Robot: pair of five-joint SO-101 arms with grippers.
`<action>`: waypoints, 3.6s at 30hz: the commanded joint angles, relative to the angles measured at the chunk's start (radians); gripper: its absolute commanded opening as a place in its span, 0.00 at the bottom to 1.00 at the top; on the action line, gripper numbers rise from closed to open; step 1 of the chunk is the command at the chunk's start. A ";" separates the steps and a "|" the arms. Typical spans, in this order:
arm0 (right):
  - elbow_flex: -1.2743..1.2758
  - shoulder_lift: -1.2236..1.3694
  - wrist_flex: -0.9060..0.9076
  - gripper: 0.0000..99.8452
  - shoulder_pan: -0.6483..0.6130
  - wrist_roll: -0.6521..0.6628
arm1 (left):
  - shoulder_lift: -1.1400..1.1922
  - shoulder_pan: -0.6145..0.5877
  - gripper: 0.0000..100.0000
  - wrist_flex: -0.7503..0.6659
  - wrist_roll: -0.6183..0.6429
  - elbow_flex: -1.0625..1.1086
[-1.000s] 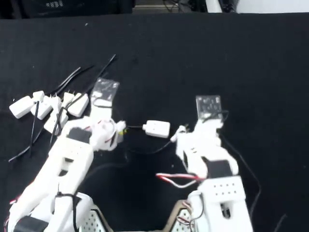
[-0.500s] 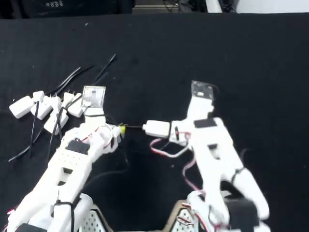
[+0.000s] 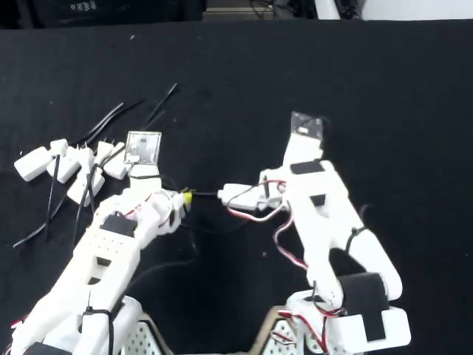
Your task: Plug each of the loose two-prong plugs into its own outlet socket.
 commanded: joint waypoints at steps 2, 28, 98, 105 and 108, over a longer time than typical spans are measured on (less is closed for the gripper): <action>-0.053 -0.002 -0.021 0.24 -0.017 -0.080 | -0.026 -0.004 0.23 -0.009 0.006 -0.012; -0.587 0.380 0.413 0.01 0.193 0.229 | -0.026 -0.012 0.23 -0.009 0.006 -0.012; 0.209 -0.414 -0.209 0.01 -0.338 0.965 | -0.198 -0.107 0.15 0.219 0.083 -0.084; 0.229 -0.414 -0.347 0.01 -0.537 0.740 | -0.552 -0.145 0.22 0.213 0.091 0.067; 0.252 -0.400 -0.417 0.01 -0.594 0.694 | -0.672 -0.136 0.24 0.216 0.091 0.124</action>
